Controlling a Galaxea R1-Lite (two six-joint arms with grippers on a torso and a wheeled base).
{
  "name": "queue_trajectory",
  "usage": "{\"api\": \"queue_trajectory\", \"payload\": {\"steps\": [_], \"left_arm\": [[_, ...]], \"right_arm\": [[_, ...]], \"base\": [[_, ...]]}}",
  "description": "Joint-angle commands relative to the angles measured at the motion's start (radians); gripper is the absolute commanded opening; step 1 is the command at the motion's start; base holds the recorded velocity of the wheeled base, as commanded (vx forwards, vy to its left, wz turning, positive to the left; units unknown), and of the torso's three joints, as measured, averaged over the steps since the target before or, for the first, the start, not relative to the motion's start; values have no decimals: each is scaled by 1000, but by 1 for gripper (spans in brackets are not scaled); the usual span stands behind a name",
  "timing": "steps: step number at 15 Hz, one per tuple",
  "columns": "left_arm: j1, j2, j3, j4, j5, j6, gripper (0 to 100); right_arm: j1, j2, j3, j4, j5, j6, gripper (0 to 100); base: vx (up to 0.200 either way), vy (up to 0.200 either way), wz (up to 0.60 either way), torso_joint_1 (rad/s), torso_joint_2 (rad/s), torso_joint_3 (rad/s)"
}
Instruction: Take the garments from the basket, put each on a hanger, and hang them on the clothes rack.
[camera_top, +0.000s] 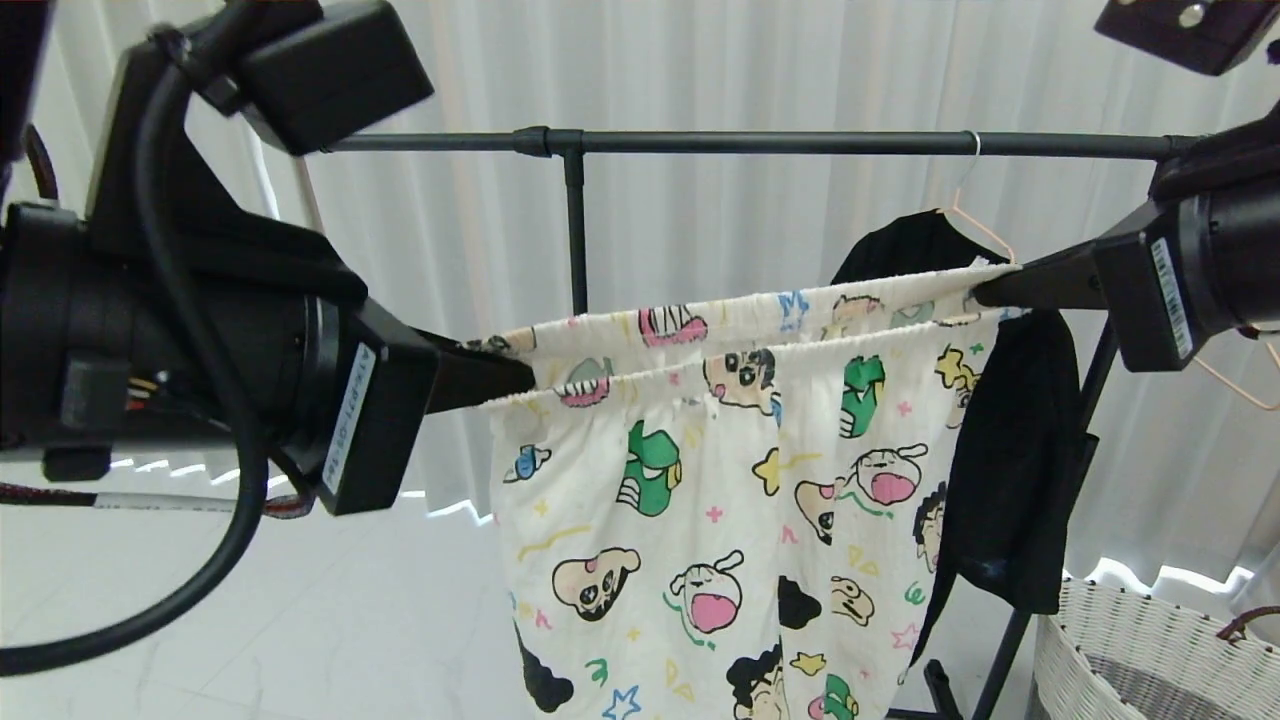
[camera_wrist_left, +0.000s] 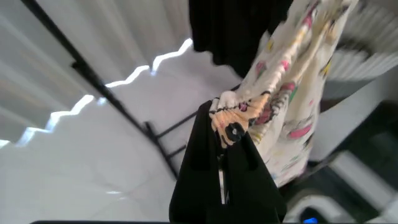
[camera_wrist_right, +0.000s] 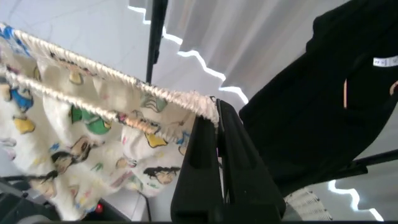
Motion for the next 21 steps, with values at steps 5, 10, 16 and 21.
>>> {"api": "queue_trajectory", "payload": {"steps": [5, 10, 16, 21], "left_arm": [[1, 82, 44, -337, 8, 47, 0], [1, 128, 27, -401, 5, 58, 0], [-5, -12, 35, -166, -2, 12, 0], [-201, -136, 36, 12, -101, -321, 0]], "right_arm": [[107, -162, 18, 211, 38, 7, 0], [284, -187, 61, 219, 37, 41, 0], [118, -139, 70, 46, 43, 39, 0], [86, -26, 18, -117, 111, 32, 0]], "base": [[0, 0, 0, 0, 0, 0], [0, 0, 0, 0, 0, 0], [0, 0, 0, 0, 0, 0], [0, 0, 0, 0, 0, 0]]}}
